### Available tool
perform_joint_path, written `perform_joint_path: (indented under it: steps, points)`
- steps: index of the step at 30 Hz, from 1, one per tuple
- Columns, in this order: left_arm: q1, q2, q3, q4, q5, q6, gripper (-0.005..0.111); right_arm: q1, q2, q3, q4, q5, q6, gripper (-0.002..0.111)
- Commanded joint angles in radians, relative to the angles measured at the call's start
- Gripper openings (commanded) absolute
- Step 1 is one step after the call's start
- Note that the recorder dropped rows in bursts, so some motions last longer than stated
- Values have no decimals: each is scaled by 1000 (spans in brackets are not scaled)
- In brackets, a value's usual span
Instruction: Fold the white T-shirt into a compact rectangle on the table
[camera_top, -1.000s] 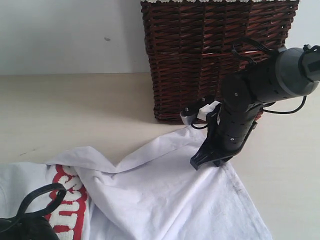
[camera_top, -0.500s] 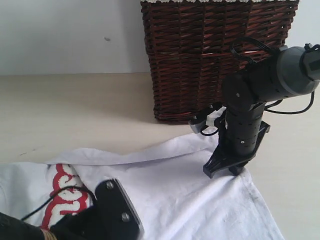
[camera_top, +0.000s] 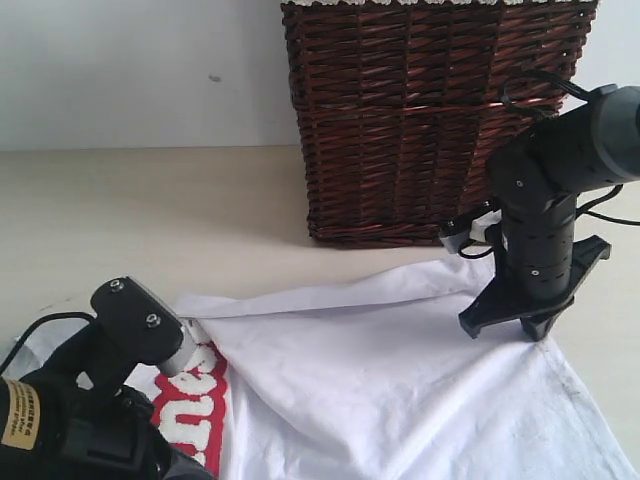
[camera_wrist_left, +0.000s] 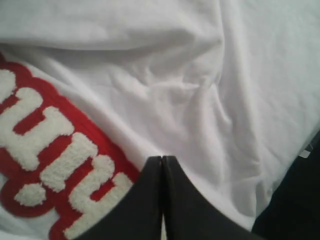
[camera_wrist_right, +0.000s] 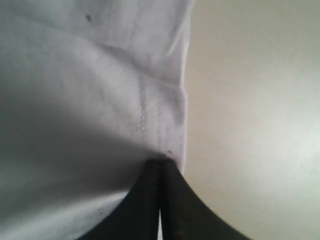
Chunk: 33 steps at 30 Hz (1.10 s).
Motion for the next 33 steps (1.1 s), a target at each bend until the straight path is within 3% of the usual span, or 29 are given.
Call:
perform_joint_path:
  steps: [1,12,17,29,33]
  points:
    - [25,-6,12,11,-26,-8,0,-18,5,5,-11,-4,3,0]
    - [108,-6,13,27,-111,-16,0,-15,-168,5,53,-61,-12,0]
    - [149,-31,42,29,-243,-54,0,-15,-325,12,156,-85,-76,0]
    - [158,-215,49,38,-453,-56,0,-15,-703,315,261,-563,-102,0]
    - [158,-215,49,41,-507,-5,0,-15,-789,376,271,-604,-88,0]
